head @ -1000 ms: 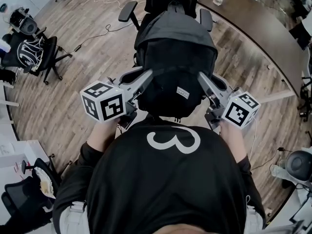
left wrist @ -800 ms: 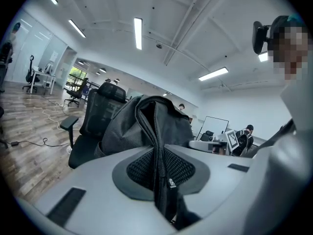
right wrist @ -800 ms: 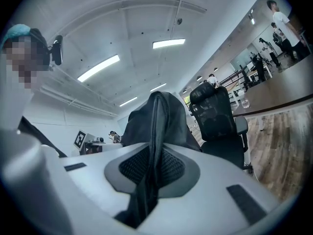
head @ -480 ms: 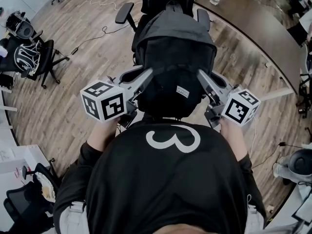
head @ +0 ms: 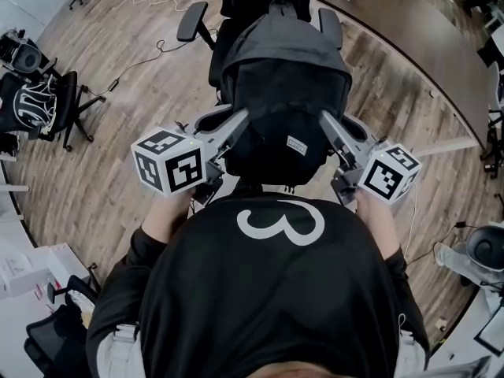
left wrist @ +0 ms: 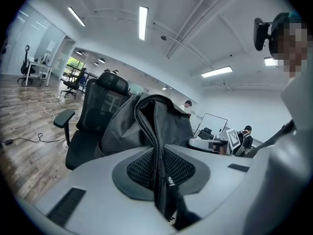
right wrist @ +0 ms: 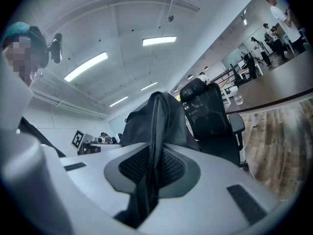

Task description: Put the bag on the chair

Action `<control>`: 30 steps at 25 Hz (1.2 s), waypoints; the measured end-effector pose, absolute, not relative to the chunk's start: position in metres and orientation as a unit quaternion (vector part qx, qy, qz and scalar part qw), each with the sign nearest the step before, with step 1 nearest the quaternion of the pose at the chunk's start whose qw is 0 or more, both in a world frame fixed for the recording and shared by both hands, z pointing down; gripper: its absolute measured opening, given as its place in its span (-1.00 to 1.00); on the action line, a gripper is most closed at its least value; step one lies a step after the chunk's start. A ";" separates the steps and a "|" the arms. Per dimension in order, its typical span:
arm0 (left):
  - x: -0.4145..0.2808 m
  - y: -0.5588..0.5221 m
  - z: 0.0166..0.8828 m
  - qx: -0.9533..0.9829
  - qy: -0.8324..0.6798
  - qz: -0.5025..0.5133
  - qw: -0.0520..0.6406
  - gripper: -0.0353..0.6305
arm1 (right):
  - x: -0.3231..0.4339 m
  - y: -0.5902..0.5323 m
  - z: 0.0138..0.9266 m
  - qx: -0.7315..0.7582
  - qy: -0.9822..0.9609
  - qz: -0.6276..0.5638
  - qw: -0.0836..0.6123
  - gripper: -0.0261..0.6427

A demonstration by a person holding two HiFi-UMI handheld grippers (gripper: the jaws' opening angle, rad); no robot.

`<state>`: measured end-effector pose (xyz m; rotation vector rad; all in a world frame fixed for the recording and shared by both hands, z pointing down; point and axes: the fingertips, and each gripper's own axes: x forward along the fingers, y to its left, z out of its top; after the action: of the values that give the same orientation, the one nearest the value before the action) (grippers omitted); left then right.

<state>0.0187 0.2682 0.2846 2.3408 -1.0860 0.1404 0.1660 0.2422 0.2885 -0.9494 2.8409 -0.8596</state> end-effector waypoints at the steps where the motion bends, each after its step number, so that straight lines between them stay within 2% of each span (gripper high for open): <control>1: 0.012 0.258 0.284 0.871 -0.402 0.053 0.277 -0.69 | 0.160 0.232 0.288 -0.307 0.911 -0.276 0.011 -0.73; 30: -0.090 0.048 0.309 0.892 -0.335 0.070 0.294 -0.69 | 0.059 0.046 0.310 -0.379 0.876 -0.297 -0.020 -0.74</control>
<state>-0.0896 0.0481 0.3094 2.3755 -0.8927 0.1862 0.0591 0.0464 0.3097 -1.2060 2.7888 -0.9441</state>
